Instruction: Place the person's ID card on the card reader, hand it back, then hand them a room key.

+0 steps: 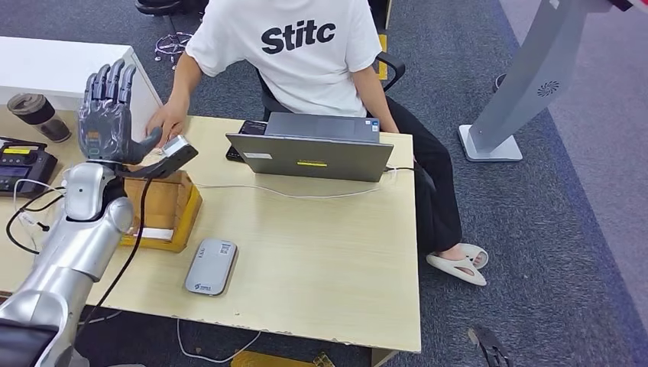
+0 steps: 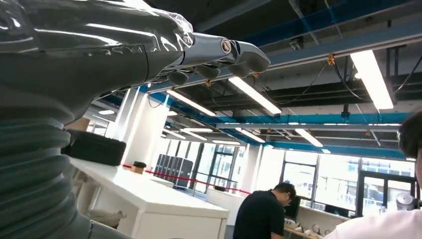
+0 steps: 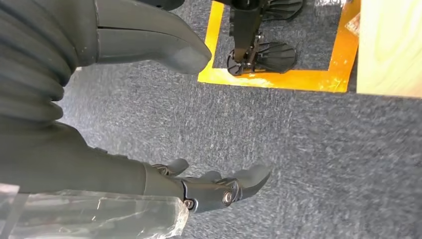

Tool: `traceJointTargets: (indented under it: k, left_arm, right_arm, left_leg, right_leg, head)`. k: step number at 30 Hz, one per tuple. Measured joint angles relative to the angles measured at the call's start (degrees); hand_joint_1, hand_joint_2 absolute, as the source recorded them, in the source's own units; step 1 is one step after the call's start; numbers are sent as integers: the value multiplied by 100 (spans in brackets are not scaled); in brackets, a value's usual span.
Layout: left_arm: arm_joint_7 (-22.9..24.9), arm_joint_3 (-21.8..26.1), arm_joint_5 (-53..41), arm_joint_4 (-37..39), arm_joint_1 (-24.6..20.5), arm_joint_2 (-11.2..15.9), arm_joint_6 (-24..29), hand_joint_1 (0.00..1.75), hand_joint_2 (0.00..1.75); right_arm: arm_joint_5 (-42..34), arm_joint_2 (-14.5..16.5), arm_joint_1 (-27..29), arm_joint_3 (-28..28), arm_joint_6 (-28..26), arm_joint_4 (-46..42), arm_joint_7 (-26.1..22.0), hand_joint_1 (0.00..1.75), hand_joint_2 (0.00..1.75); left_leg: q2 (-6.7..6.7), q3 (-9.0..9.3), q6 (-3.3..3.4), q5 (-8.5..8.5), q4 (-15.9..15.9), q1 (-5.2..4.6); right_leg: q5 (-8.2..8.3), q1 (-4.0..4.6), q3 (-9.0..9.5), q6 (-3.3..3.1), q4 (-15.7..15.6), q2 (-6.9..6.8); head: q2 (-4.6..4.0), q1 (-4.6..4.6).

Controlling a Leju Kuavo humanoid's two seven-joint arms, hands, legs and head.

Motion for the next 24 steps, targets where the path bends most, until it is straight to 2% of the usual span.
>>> traceJointTargets:
  k: [3, 6, 10, 14, 16, 20, 22, 24]
  left_arm:
    - [-646, 480, 426, -694, 925, 69, 122, 0, 175]
    - [-1672, 1238, 1046, -1402, 1904, -33, 148, 0, 175]
    - [-2859, 2394, 2159, -2249, 3175, -401, 166, 0, 175]
    - [-3455, 3421, 3250, -2746, 4109, -818, 147, 0, 175]
    - [-3603, 3903, 3762, -2838, 4426, -1048, -83, 0, 175]
    - [-3684, 5119, 4663, -2692, 4618, -1633, -1589, 0, 175]
    - [-3702, 5756, 4408, -2341, 4560, -1848, -1917, 0, 175]
    - [-3698, 6353, 3841, -1759, 4440, -1937, -1838, 0, 175]
  right_arm:
    - [-176, -121, 246, 83, -110, -241, 26, 0, 175]
    - [-371, -238, 547, 144, -278, -536, 36, 0, 175]
    - [-663, -395, 1055, 223, -537, -1033, 44, 0, 175]
    - [-991, -603, 1556, 341, -866, -1605, 89, 0, 175]
    - [-1164, -745, 1808, 445, -1062, -1884, 113, 0, 175]
    - [-1430, -1057, 2287, 744, -1598, -2460, 111, 0, 175]
    - [-1590, -1210, 2454, 925, -1838, -2697, 105, 0, 175]
    - [-1783, -1374, 2552, 1119, -2019, -2876, 81, 0, 175]
  left_leg:
    - [2, 1, -1, -7, -2, -3]
    - [3, 0, 0, -17, -3, -4]
    - [9, 3, 2, -38, -4, -5]
    - [3, 8, 5, -56, -5, -6]
    - [-6, 8, 5, -59, -5, -6]
    - [-14, 9, 12, -64, -5, -7]
    - [-14, 10, 12, -64, -6, -7]
    - [-13, 14, 11, -65, -6, -8]
  right_leg:
    - [-11, 0, -2, 1, -1, 2]
    - [-21, -1, -3, -1, -2, 2]
    - [-41, -1, -1, -1, -4, 6]
    - [-57, -5, 5, 3, -5, 0]
    - [-65, -6, 8, 9, -5, -7]
    - [-71, -7, 13, 13, -7, -18]
    - [-71, -7, 16, 13, -7, -20]
    - [-72, -8, 20, 12, -7, -18]
  head:
    - [0, 3]
    - [0, 8]
    - [0, 10]
    - [0, -1]
    - [0, -5]
    - [0, -4]
    - [0, -4]
    - [0, -4]
